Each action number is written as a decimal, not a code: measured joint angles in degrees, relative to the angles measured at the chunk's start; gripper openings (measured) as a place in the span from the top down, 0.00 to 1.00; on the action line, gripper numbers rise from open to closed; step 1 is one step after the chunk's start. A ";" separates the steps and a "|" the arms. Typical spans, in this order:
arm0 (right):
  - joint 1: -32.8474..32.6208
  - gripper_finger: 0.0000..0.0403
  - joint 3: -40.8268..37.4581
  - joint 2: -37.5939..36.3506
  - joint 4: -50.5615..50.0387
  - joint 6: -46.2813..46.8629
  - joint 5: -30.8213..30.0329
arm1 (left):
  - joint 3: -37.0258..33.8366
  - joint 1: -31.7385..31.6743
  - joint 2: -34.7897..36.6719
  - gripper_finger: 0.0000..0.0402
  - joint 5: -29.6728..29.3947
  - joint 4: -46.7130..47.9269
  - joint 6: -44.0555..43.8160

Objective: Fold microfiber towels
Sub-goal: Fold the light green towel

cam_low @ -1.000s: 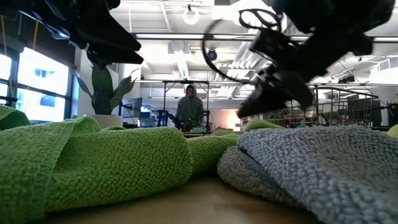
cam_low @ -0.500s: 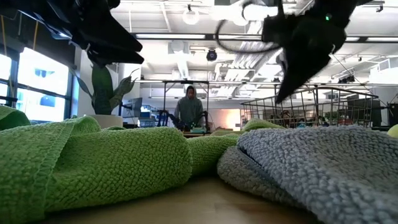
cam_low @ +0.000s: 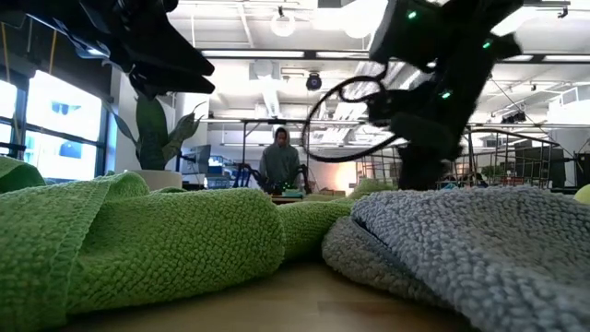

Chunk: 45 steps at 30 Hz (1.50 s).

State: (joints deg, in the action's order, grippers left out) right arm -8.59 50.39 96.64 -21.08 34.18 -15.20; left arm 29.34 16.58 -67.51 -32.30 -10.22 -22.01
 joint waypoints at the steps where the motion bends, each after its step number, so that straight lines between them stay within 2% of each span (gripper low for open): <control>1: 0.43 0.81 0.00 0.60 2.20 -1.16 0.35 | 0.00 0.00 0.00 0.50 0.06 0.00 -0.20; 7: 2.81 0.81 0.00 1.69 17.77 -11.79 0.34 | 0.00 0.00 0.00 0.50 0.14 0.11 0.60; 11: 3.55 0.81 0.06 0.22 20.99 -17.10 2.13 | 0.00 0.00 0.00 0.50 0.14 0.57 4.12; 14: 3.38 0.81 0.17 -1.71 18.36 -19.76 4.88 | 0.00 0.00 -0.05 0.50 0.14 2.67 6.80; 17: 2.53 0.81 0.19 -3.49 11.19 -21.98 8.15 | 0.00 0.00 -0.96 0.50 0.43 4.14 9.85; 20: 1.48 0.81 0.20 -4.21 2.14 -22.77 8.76 | 0.00 0.00 -3.40 0.50 2.49 4.19 15.69; 25: -0.49 0.81 0.20 -4.24 -7.59 -22.91 7.69 | 0.00 -0.98 -10.86 0.50 1.84 0.37 23.88; 30: -3.16 0.81 0.20 -4.20 -11.50 -26.38 4.49 | -0.05 -1.90 -18.25 0.50 1.92 -9.29 25.71; 35: -4.54 0.80 0.20 -4.04 -13.32 -27.17 4.09 | -0.04 -2.37 -24.14 0.50 3.69 -18.19 25.69; 45: -4.69 0.67 -2.06 -4.04 -10.93 -26.54 1.49 | 0.02 -2.36 -35.52 0.50 5.71 -31.46 25.71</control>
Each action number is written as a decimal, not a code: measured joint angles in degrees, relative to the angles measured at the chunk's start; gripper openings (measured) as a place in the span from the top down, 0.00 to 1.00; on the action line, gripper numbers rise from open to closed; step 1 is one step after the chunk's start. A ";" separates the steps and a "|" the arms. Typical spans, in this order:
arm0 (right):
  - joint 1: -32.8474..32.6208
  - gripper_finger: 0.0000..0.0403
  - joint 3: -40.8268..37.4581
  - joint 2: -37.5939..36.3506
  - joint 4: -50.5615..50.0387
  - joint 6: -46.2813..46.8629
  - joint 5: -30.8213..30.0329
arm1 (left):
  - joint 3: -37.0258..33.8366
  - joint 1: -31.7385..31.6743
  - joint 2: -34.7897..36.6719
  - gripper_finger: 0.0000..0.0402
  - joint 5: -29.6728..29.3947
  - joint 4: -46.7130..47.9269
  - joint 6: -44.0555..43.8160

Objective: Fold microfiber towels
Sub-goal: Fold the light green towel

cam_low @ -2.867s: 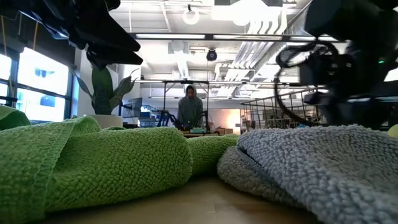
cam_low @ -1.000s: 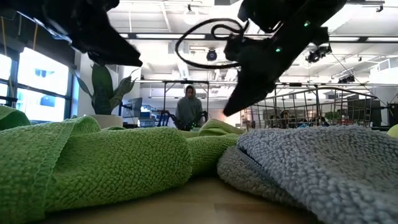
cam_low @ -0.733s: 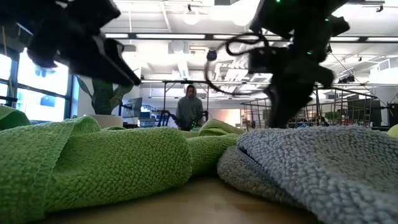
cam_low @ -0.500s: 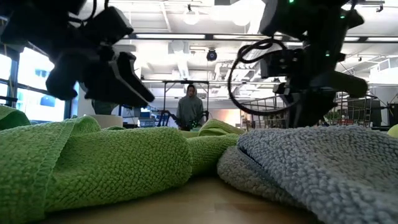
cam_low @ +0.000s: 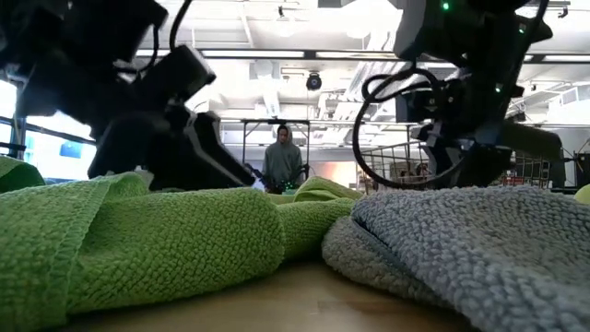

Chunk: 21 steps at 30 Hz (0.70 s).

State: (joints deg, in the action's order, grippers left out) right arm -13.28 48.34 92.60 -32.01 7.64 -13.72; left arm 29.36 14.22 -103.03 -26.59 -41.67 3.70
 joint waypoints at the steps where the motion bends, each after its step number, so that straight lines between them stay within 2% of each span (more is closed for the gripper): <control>1: 0.00 0.67 -0.90 0.00 1.27 0.00 0.02 | -0.02 -0.02 -0.88 0.50 -0.18 -0.20 0.00; 7: -0.08 0.67 -5.47 -0.42 7.20 1.31 -0.36 | 2.76 -0.96 -4.66 0.50 -2.57 1.26 -0.11; 16: -0.07 0.67 -5.99 -0.31 9.30 0.94 -1.02 | 8.53 -4.85 -4.82 0.50 -3.06 15.33 -10.00; 21: -0.04 0.67 -5.99 -0.24 9.77 0.90 -1.09 | 10.58 -5.44 -4.80 0.55 -2.27 20.44 -14.29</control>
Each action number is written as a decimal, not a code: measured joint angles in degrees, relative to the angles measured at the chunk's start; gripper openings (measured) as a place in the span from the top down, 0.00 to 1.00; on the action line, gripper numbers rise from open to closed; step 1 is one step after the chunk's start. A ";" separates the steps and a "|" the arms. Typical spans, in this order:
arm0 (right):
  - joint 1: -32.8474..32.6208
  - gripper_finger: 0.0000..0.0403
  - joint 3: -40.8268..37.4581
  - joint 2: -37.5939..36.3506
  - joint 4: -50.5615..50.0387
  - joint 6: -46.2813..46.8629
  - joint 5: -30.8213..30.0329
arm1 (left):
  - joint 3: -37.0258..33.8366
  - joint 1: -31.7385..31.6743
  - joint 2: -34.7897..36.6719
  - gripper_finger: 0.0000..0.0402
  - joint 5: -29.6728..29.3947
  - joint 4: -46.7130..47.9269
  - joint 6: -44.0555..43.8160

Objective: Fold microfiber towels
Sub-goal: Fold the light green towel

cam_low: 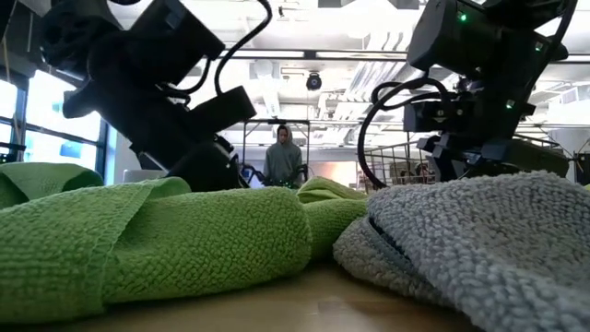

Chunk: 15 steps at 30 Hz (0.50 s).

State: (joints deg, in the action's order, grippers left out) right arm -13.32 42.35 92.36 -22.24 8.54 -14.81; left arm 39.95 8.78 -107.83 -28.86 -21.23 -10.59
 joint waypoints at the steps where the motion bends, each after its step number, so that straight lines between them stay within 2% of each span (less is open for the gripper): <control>1: 0.02 0.67 0.00 0.00 0.09 -0.02 0.00 | 0.37 0.00 0.00 0.57 -0.02 1.15 -0.42; 15: 0.19 0.67 -0.11 0.22 3.98 -7.36 -1.69 | 4.59 -0.11 -0.28 0.97 2.01 7.34 0.81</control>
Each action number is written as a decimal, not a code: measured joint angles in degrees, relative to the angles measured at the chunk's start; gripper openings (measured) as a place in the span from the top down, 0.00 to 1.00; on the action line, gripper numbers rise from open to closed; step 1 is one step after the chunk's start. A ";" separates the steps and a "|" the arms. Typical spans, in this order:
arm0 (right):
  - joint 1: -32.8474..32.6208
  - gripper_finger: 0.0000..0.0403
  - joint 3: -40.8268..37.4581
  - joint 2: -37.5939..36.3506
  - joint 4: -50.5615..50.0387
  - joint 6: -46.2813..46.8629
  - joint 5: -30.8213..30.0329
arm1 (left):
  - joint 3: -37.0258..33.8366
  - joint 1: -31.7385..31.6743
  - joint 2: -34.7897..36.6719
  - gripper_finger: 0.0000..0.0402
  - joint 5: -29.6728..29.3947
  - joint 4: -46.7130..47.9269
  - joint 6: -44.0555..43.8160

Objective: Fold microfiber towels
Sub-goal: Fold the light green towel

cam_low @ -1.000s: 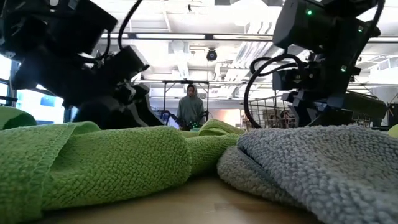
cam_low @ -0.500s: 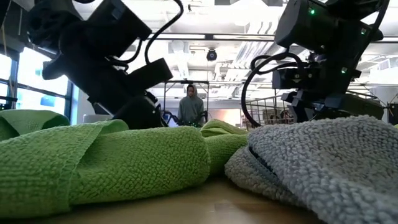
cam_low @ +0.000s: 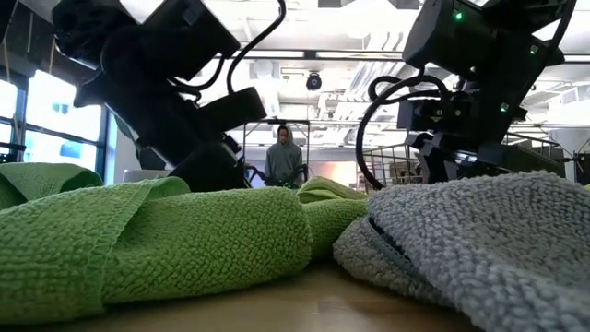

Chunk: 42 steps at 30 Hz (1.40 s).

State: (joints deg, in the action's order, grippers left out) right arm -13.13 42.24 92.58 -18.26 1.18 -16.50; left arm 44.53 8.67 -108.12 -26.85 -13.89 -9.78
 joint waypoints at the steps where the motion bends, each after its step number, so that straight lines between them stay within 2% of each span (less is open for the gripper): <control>1: 0.01 0.67 0.00 0.00 0.00 0.06 0.00 | 0.48 -0.04 -0.04 0.98 0.22 0.62 0.15; 19: 2.25 0.68 0.17 2.21 0.21 9.46 0.44 | 8.37 1.20 0.04 1.00 0.48 12.77 1.01; 22: 2.59 0.73 0.16 2.28 0.16 9.50 0.61 | 9.29 1.45 0.13 1.00 0.50 13.95 1.01; 30: 3.33 0.98 0.12 2.40 0.31 9.96 0.88 | 12.93 1.53 0.17 1.00 0.50 20.77 1.00; 38: 3.47 0.99 0.28 0.95 0.01 11.08 2.44 | 18.15 1.53 0.22 1.00 0.50 30.31 0.73; 42: 3.51 1.00 2.16 -2.43 -4.67 11.75 2.83 | 21.83 1.53 0.24 1.00 0.50 37.31 -2.04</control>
State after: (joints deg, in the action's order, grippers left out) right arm -9.63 44.40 90.15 -22.93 12.93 -13.67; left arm 66.36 10.20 -107.87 -26.35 23.42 -11.82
